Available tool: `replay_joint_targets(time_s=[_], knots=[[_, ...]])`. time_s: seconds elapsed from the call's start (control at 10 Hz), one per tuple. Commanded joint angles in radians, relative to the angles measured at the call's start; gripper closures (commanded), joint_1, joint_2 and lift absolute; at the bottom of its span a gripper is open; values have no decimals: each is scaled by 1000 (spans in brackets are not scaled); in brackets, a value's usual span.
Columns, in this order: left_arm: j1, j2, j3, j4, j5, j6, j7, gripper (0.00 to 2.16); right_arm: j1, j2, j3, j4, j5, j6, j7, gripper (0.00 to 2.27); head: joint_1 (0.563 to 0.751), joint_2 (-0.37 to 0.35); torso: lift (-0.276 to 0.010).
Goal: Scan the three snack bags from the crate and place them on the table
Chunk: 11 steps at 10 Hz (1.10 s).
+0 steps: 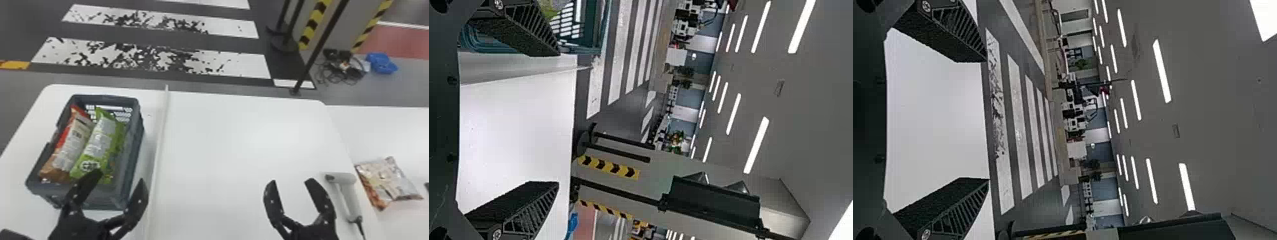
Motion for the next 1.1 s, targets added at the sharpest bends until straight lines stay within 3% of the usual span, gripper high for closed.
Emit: replay_joint_targets(time_s=[0.0, 0.2, 0.3, 0.4, 0.5, 0.6, 1.0], knots=[[2, -1, 32, -72, 0, 119, 40, 73, 0, -2, -11, -4, -10, 0, -5, 76, 695, -125, -37], [-50, -3, 96, -204, 16, 450, 60, 76, 0, -8, -19, -3, -28, 0, -3, 76, 695, -106, -37], [-102, -3, 113, -239, 30, 582, 81, 76, 3, -10, -20, -4, -33, 0, -2, 76, 695, -96, -37], [-156, -3, 127, -248, 47, 655, 95, 80, 6, -11, -20, -7, -33, 0, -2, 76, 695, -86, -37], [-204, -3, 128, -242, 51, 714, 142, 83, 7, -19, -20, -9, -33, 3, -2, 76, 695, -76, -37], [-222, -5, 145, -235, 57, 714, 178, 87, -13, -31, -19, -9, -30, 37, -2, 76, 695, -67, -37], [-329, -8, 202, -104, 111, 757, 205, 103, -16, -42, -17, -7, -42, 64, 6, 76, 695, 13, -37]])
